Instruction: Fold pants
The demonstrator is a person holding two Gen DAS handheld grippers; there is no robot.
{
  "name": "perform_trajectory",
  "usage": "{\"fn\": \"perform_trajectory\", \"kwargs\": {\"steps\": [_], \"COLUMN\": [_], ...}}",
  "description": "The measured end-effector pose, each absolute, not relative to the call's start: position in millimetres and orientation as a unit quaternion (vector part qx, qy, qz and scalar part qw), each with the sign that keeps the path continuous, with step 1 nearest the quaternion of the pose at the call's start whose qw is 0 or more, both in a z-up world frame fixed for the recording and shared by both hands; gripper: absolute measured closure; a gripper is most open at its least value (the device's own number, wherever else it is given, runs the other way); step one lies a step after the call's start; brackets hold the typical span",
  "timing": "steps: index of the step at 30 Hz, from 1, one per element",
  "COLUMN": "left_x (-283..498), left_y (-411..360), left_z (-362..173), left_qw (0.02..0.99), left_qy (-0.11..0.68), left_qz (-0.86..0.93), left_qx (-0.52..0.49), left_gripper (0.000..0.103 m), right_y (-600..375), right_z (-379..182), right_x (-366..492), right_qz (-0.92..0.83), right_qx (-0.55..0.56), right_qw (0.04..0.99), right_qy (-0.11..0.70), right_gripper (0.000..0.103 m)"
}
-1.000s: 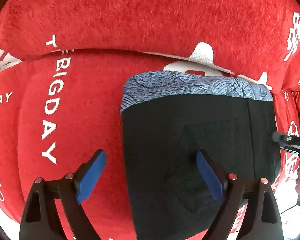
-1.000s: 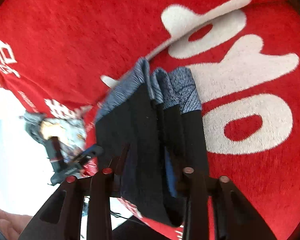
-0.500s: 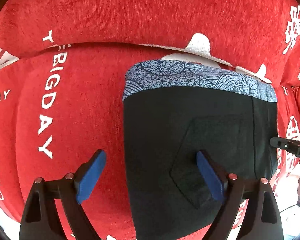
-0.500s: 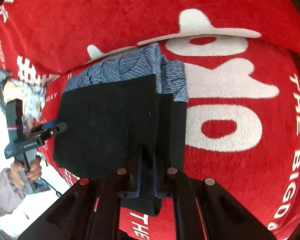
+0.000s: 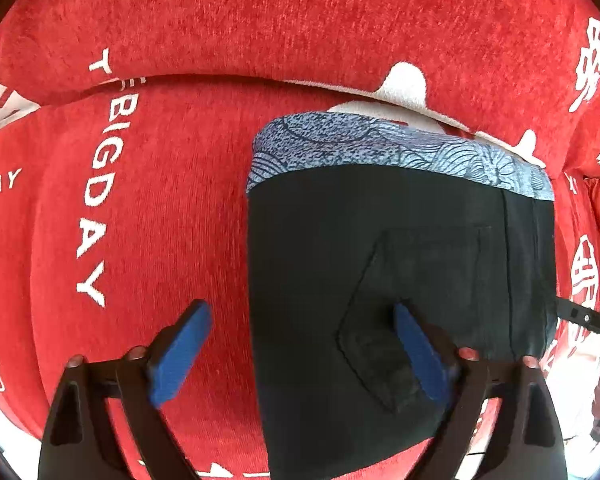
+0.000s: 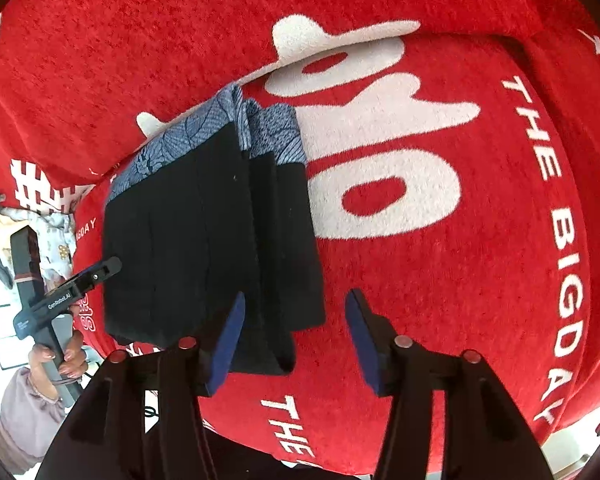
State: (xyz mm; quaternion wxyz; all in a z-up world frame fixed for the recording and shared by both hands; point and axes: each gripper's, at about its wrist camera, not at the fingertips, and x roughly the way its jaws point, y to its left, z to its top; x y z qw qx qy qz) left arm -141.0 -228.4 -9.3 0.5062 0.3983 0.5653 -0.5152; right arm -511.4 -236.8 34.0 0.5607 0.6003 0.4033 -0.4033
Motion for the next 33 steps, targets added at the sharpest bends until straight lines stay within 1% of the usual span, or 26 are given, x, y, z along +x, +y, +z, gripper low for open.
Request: {"fn": "perform_trajectory", "kwargs": {"steps": [1, 3, 5, 8, 9, 15, 20, 22, 27, 30, 33], "left_x": [-141, -141, -142, -141, -140, -126, -106, -106, -119, -129, -140], "left_y": [-228, -228, -228, -228, -229, -234, -241, -244, -254, -263, -268], "left_z": [-11, -12, -11, -11, -12, -17, -29, -34, -46, -51, -54], "left_qw": [0.508, 0.508, 0.508, 0.505, 0.502, 0.489, 0.440, 0.421, 0.389, 0.383, 0.380], "left_qy": [0.563, 0.563, 0.560, 0.560, 0.562, 0.586, 0.634, 0.637, 0.635, 0.634, 0.636], "left_qz": [-0.513, -0.512, -0.513, -0.516, -0.517, -0.522, -0.538, -0.548, -0.573, -0.583, -0.585], "left_qx": [0.404, 0.404, 0.406, 0.407, 0.406, 0.380, 0.340, 0.341, 0.342, 0.334, 0.329], "left_gripper": [0.000, 0.000, 0.000, 0.000, 0.000, 0.000, 0.000, 0.000, 0.000, 0.000, 0.000], "right_y": [-236, -235, -236, -237, -238, -246, -257, -264, -278, -284, -289], "right_z": [32, 31, 30, 29, 28, 13, 2, -6, -23, -38, -41], "right_x": [-510, -506, -503, -499, -498, -495, -503, -507, -507, -503, -503], "right_qz": [-0.402, -0.401, -0.399, -0.391, -0.387, -0.367, -0.337, -0.318, -0.278, -0.252, -0.248], "right_qx": [0.600, 0.598, 0.597, 0.599, 0.602, 0.614, 0.644, 0.661, 0.671, 0.690, 0.694], "right_qw": [0.561, 0.563, 0.566, 0.571, 0.573, 0.567, 0.578, 0.579, 0.591, 0.589, 0.591], "right_qy": [0.404, 0.405, 0.405, 0.402, 0.399, 0.408, 0.371, 0.355, 0.349, 0.337, 0.328], "right_gripper": [0.042, 0.036, 0.034, 0.026, 0.025, 0.025, 0.025, 0.025, 0.023, 0.023, 0.023]}}
